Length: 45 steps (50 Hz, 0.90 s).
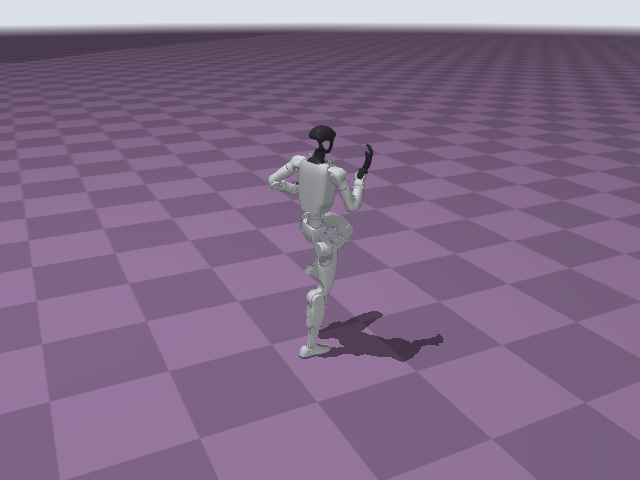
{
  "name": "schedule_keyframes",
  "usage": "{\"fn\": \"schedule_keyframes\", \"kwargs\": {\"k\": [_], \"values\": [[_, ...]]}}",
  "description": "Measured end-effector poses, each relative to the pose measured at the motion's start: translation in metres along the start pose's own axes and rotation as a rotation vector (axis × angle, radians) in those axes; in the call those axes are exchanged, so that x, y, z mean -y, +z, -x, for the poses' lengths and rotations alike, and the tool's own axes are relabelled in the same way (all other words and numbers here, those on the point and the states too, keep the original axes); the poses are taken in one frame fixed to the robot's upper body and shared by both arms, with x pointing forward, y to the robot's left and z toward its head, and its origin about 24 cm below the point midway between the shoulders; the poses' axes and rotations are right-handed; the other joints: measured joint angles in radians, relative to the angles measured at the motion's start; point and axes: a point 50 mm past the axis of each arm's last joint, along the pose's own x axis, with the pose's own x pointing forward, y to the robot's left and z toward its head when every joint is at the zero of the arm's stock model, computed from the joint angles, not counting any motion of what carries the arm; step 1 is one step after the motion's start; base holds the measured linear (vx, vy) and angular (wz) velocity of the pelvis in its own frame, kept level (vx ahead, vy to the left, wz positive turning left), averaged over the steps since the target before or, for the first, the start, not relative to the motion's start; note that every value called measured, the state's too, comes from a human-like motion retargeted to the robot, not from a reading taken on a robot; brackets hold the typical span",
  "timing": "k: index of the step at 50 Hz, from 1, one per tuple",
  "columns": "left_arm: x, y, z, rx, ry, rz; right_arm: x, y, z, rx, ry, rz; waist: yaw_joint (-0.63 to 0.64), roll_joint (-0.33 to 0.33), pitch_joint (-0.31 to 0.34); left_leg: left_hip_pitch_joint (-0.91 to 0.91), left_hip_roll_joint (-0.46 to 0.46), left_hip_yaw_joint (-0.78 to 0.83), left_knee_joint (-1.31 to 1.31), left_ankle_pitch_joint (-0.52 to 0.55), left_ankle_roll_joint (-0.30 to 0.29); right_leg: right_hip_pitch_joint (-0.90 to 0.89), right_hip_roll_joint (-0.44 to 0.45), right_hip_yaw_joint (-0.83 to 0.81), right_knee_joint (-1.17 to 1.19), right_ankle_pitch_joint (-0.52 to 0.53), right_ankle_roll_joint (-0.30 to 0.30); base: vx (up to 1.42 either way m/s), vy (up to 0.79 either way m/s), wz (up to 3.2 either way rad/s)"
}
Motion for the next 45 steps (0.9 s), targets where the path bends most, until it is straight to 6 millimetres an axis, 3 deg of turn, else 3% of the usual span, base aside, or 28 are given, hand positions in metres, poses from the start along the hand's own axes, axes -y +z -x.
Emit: {"fn": "schedule_keyframes", "kwargs": {"k": [2,3,5,6,7,8,10,12,15,17,19,20,21,23,25,27,28,30,33,35,37,39,40,42,43,45], "values": [[-0.001,0.004,0.012,-0.070,-0.065,-0.044,-0.019,0.027,0.005,0.079,0.081,-0.107,0.069,-0.040,-0.071,0.192,-0.035,0.049,-0.316,0.102,-0.015,-0.026,-0.019,0.004,-0.035,0.186,0.042,0.25,0.06,-0.60],[-0.003,0.002,0.020,-0.109,-0.060,-0.045,-0.026,0.033,0.010,0.070,0.132,-0.159,0.093,-0.033,-0.093,0.326,-0.039,0.058,-0.499,0.161,-0.030,-0.042,-0.010,0.007,0.000,0.218,0.030,0.20,0.07,-1.49],[-0.005,-0.007,0.035,-0.164,-0.014,-0.039,-0.033,0.029,0.025,-0.020,0.217,-0.235,0.101,0.051,-0.120,0.648,-0.026,0.033,-0.909,0.305,-0.071,-0.096,0.058,-0.023,0.241,0.127,-0.061,0.15,0.08,-1.72],[-0.002,-0.013,0.035,-0.160,0.005,-0.063,-0.033,0.019,0.035,-0.092,0.231,-0.229,0.078,0.097,-0.148,0.768,-0.020,-0.009,-1.125,0.417,-0.116,-0.226,0.092,-0.061,0.540,0.010,-0.116,0.11,0.10,-1.18],[0.000,-0.018,0.030,-0.142,0.031,-0.080,-0.032,0.008,0.044,-0.167,0.225,-0.220,0.051,0.130,-0.170,0.870,-0.021,-0.048,-1.326,0.515,-0.152,-0.373,0.108,-0.098,0.850,-0.089,-0.141,0.10,0.09,-0.51],[-0.001,-0.018,0.015,-0.092,0.072,-0.083,-0.026,-0.003,0.051,-0.245,0.179,-0.200,0.020,0.133,-0.178,0.937,-0.038,-0.083,-1.495,0.588,-0.169,-0.557,0.089,-0.131,1.182,-0.152,-0.107,0.09,0.08,-0.09],[0.009,-0.017,-0.018,0.022,0.080,-0.122,-0.011,-0.021,0.073,-0.394,0.120,-0.106,-0.056,0.193,-0.170,1.095,-0.007,-0.128,-1.755,0.558,-0.229,-0.791,0.110,-0.187,1.643,-0.259,-0.125,0.03,0.09,0.41],[0.031,-0.006,-0.062,0.209,0.070,-0.133,0.010,-0.035,0.093,-0.522,0.075,0.017,-0.146,0.221,-0.129,1.182,0.008,-0.118,-1.861,0.266,-0.227,-1.013,0.090,-0.198,2.005,-0.331,-0.092,-0.08,0.13,1.02],[0.082,0.049,-0.124,0.564,0.026,-0.020,0.049,-0.047,0.134,-0.714,-0.105,0.183,-0.310,0.190,-0.022,1.220,-0.034,-0.172,-1.850,-0.005,-0.102,-1.221,0.029,-0.146,2.345,-0.398,-0.005,-0.17,0.07,1.86],[0.120,0.106,-0.144,0.822,-0.101,-0.009,0.067,-0.029,0.157,-0.787,-0.230,0.222,-0.349,0.168,-0.009,1.108,-0.052,-0.222,-1.660,-0.063,-0.061,-1.267,0.029,-0.129,2.370,-0.459,-0.061,-0.13,-0.02,1.37],[0.149,0.159,-0.135,1.061,-0.212,0.040,0.071,0.006,0.162,-0.804,-0.269,0.205,-0.357,0.174,-0.032,1.120,-0.050,-0.225,-1.708,0.015,-0.102,-1.229,-0.021,-0.154,2.272,-0.389,-0.038,0.19,-0.02,0.42],[0.158,0.175,-0.125,1.160,-0.238,0.031,0.067,0.021,0.161,-0.820,-0.240,0.187,-0.349,0.182,-0.072,1.146,-0.045,-0.202,-1.796,0.086,-0.121,-1.200,-0.019,-0.168,2.189,-0.359,-0.055,0.23,-0.05,-0.81],[0.159,0.177,-0.115,1.205,-0.230,0.016,0.060,0.029,0.161,-0.861,-0.164,0.179,-0.349,0.208,-0.150,1.144,-0.030,-0.177,-1.880,0.196,-0.148,-1.166,0.033,-0.184,2.049,-0.316,-0.087,0.22,-0.07,-1.04],[0.156,0.172,-0.094,1.219,-0.248,0.105,0.053,0.042,0.163,-0.961,-0.058,0.162,-0.390,0.253,-0.255,1.167,-0.006,-0.176,-2.012,0.432,-0.222,-0.997,0.086,-0.232,1.715,-0.184,-0.084,0.25,-0.10,-0.16],[0.150,0.160,-0.077,1.151,-0.312,0.219,0.057,0.051,0.174,-1.064,-0.024,0.195,-0.430,0.253,-0.289,1.185,-0.008,-0.165,-1.989,0.553,-0.242,-0.710,0.104,-0.271,1.285,-0.025,-0.034,0.25,-0.10,0.97],[0.142,0.143,-0.071,1.040,-0.364,0.225,0.069,0.053,0.186,-1.125,-0.040,0.296,-0.405,0.158,-0.291,1.042,-0.074,-0.086,-1.568,0.386,-0.120,-0.444,0.102,-0.160,0.809,0.139,0.031,0.09,-0.09,0.60],[0.137,0.135,-0.070,0.979,-0.370,0.223,0.077,0.049,0.187,-1.128,-0.059,0.355,-0.379,0.118,-0.290,0.886,-0.090,-0.050,-1.230,0.267,-0.075,-0.351,0.093,-0.083,0.603,0.213,0.051,-0.01,-0.06,0.00],[0.123,0.118,-0.074,0.845,-0.339,0.236,0.095,0.033,0.184,-1.068,-0.147,0.447,-0.296,0.052,-0.219,0.622,-0.089,0.017,-0.621,0.101,-0.038,-0.167,0.052,0.030,0.298,0.247,0.064,-0.07,-0.06,-0.59],[0.094,0.076,-0.079,0.626,-0.220,0.134,0.104,-0.020,0.159,-0.849,-0.256,0.439,-0.166,0.030,-0.113,0.143,-0.033,0.019,0.055,0.030,-0.092,-0.081,0.022,0.028,0.162,-0.127,0.008,-0.15,-0.09,-0.84],[0.058,0.033,-0.073,0.410,-0.077,0.062,0.091,-0.047,0.109,-0.618,-0.266,0.354,-0.080,0.060,-0.016,-0.089,-0.007,-0.029,0.292,0.008,-0.154,-0.029,0.038,0.050,0.101,-0.259,-0.056,-0.16,-0.07,-1.40],[0.019,-0.001,-0.048,0.187,0.015,0.049,0.058,-0.045,0.045,-0.347,-0.162,0.187,-0.023,0.085,0.065,-0.103,0.074,-0.064,0.318,-0.030,-0.106,-0.003,0.059,0.118,0.125,-0.233,-0.089,-0.06,-0.09,-1.37],[0.002,-0.009,-0.014,0.042,0.017,0.044,0.021,-0.017,0.010,-0.116,-0.031,0.048,-0.019,0.058,0.014,-0.066,0.089,-0.039,0.190,0.006,-0.022,-0.037,0.052,0.107,0.135,-0.102,-0.064,0.14,-0.06,0.24],[0.000,-0.007,0.002,-0.012,-0.004,0.042,0.006,0.002,0.003,-0.018,0.021,-0.005,-0.028,0.031,-0.047,-0.048,0.057,-0.015,0.088,0.052,0.007,-0.060,0.039,0.075,0.115,-0.003,-0.041,0.23,0.04,1.06],[0.004,-0.001,0.024,-0.101,-0.051,0.054,-0.018,0.035,0.008,0.091,0.133,-0.118,-0.041,0.017,-0.152,0.082,-0.033,-0.008,-0.207,0.166,0.000,-0.121,0.040,0.018,0.121,0.165,-0.031,0.20,0.11,0.45],[0.008,-0.002,0.033,-0.136,-0.072,0.067,-0.028,0.046,0.014,0.108,0.200,-0.187,-0.040,0.036,-0.185,0.195,-0.050,-0.022,-0.383,0.216,-0.019,-0.177,0.059,0.004,0.208,0.169,-0.054,0.13,0.13,-0.83],[0.019,-0.008,0.037,-0.153,-0.111,0.049,-0.039,0.046,0.029,0.052,0.267,-0.289,-0.032,0.095,-0.238,0.429,-0.049,-0.075,-0.774,0.345,-0.083,-0.437,0.111,-0.031,0.678,0.007,-0.129,0.06,0.10,-1.89]]}}
